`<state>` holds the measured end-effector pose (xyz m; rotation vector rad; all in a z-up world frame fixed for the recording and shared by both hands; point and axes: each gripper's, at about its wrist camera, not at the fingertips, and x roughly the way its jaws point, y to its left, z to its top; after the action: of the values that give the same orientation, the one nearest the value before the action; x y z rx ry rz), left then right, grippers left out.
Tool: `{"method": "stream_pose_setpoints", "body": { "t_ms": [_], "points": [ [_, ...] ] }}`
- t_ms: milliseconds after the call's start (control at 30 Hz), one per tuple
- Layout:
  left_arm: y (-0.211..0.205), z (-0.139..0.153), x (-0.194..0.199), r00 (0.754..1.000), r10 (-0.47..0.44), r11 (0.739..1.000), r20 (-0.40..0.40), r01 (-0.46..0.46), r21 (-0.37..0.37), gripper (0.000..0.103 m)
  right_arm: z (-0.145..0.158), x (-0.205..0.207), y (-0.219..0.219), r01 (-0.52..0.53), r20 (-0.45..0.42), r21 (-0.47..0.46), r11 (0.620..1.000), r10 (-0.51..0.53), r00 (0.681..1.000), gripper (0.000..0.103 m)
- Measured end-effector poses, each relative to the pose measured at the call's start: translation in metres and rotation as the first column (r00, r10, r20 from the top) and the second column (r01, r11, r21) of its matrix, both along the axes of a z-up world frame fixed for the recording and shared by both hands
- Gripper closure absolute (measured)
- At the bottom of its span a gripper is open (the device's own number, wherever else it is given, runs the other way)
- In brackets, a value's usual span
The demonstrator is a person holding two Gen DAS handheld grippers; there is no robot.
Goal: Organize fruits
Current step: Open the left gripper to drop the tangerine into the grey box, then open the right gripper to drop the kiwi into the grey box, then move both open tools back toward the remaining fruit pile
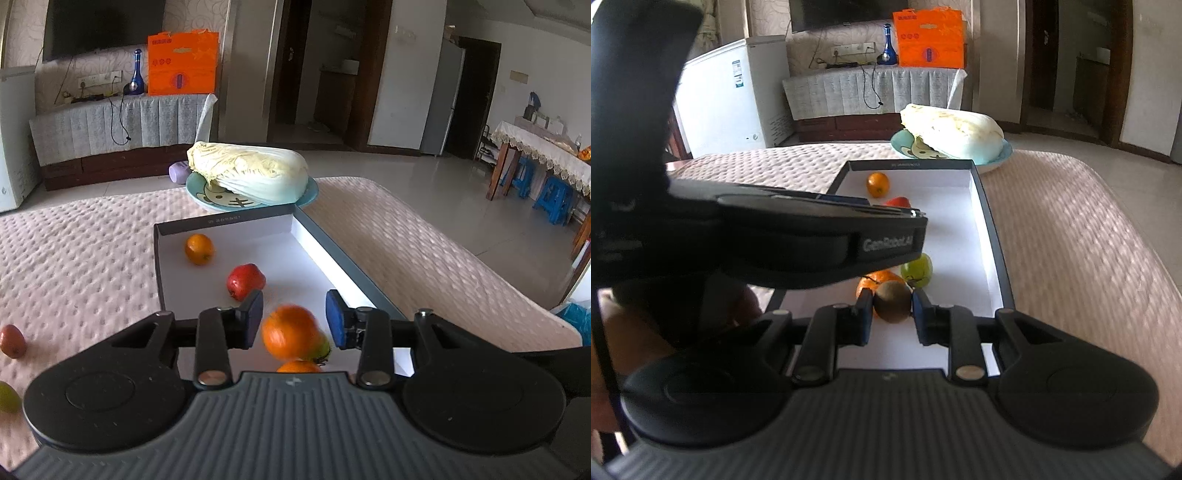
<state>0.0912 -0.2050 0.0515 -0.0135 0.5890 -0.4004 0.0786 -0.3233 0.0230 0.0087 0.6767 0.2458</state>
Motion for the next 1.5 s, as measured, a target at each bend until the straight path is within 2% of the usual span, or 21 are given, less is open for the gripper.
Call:
{"method": "stream_pose_setpoints", "body": {
  "t_ms": [67,100,233,400,600,700,967,1100,1233,1300,1333,1500],
  "points": [
    [0.002,0.002,-0.003,1.000,0.010,1.000,0.019,-0.010,0.000,0.034,0.000,0.002,0.001,0.003,-0.001,0.001,1.000,-0.003,1.000,0.077],
    [0.004,0.004,-0.006,0.999,0.010,1.000,0.034,-0.011,0.005,0.032,0.000,0.003,0.002,0.003,-0.001,0.004,1.000,-0.003,1.000,0.077],
    [0.014,0.010,-0.014,0.998,0.025,1.000,0.063,-0.025,-0.005,0.032,0.003,0.004,0.006,0.001,0.013,0.019,1.000,-0.002,1.000,0.077],
    [0.040,0.018,-0.029,0.994,0.084,0.996,0.076,-0.082,-0.035,0.032,0.003,0.011,0.002,0.035,0.007,0.058,0.998,-0.035,0.999,0.077],
    [0.071,0.036,-0.062,0.983,0.128,0.992,0.132,-0.128,-0.005,0.032,0.002,0.019,0.006,0.081,-0.001,0.088,0.993,-0.082,0.997,0.077],
    [0.087,0.041,-0.080,0.983,0.136,0.990,0.124,-0.139,0.015,0.032,0.005,0.020,0.011,0.089,0.012,0.095,0.992,-0.090,0.996,0.077],
    [0.139,0.047,-0.129,0.977,0.191,0.981,0.093,-0.193,0.015,0.033,0.003,0.026,0.022,0.106,0.009,0.075,0.992,-0.107,0.994,0.076],
    [0.158,0.041,-0.132,0.976,0.215,0.977,0.046,-0.215,-0.002,0.033,-0.002,0.030,0.028,0.130,-0.016,0.036,0.991,-0.129,0.991,0.075],
    [0.171,0.040,-0.138,0.970,0.236,0.971,0.064,-0.237,0.019,0.033,-0.006,0.034,0.033,0.143,-0.023,0.018,0.990,-0.142,0.990,0.075],
    [0.179,0.040,-0.139,0.968,0.244,0.970,0.053,-0.245,0.003,0.033,-0.007,0.034,0.037,0.138,-0.024,0.018,0.990,-0.138,0.990,0.060],
    [0.182,0.039,-0.139,0.966,0.252,0.967,0.054,-0.253,0.008,0.033,-0.006,0.034,0.039,0.134,-0.015,0.018,0.991,-0.134,0.991,0.058],
    [0.192,0.038,-0.137,0.959,0.276,0.960,0.061,-0.278,0.029,0.033,0.002,0.029,0.049,0.117,0.040,-0.001,0.993,-0.117,0.992,0.056]
  ]
}}
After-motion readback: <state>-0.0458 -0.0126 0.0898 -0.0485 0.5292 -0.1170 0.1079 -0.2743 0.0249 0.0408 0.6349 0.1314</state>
